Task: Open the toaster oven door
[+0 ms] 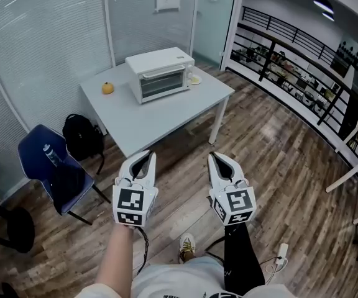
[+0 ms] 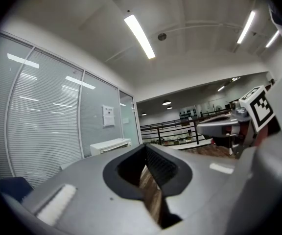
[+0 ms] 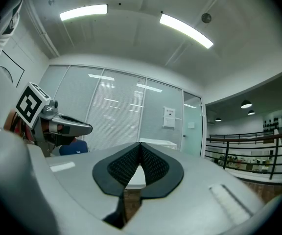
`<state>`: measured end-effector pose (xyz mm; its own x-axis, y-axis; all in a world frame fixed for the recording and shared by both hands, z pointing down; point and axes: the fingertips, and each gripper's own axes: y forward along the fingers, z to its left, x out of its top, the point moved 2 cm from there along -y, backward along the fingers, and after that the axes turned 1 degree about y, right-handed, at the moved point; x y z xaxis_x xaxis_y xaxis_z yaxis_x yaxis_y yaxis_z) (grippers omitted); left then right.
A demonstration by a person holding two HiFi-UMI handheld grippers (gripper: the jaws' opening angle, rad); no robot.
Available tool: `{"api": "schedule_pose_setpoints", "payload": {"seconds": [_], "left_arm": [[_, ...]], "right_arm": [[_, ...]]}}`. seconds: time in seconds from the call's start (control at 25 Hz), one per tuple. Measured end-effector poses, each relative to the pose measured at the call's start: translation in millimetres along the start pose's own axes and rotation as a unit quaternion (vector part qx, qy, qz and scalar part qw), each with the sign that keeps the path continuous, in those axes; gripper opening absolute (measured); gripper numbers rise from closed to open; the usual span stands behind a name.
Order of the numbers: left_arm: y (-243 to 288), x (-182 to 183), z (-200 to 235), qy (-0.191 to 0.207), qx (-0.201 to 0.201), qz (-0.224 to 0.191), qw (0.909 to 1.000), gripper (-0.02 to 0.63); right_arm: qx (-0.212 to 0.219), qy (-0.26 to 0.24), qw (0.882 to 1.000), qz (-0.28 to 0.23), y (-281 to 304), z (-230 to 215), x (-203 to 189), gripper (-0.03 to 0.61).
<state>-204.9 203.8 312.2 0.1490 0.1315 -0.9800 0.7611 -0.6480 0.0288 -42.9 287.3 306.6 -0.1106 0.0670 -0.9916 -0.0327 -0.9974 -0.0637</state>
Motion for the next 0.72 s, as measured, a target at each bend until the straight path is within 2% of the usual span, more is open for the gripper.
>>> {"api": "schedule_pose_setpoints", "payload": {"seconds": [0.4, 0.72], "left_arm": [[104.6, 0.5, 29.3, 0.003, 0.039, 0.015, 0.9991, 0.058], [158.3, -5.6, 31.0, -0.002, 0.06, 0.017, 0.9981, 0.058]], "right_arm": [[0.037, 0.003, 0.999, -0.006, 97.8, -68.8, -9.5, 0.003], [0.047, 0.01, 0.999, -0.01, 135.4, -118.7, -23.1, 0.003]]}}
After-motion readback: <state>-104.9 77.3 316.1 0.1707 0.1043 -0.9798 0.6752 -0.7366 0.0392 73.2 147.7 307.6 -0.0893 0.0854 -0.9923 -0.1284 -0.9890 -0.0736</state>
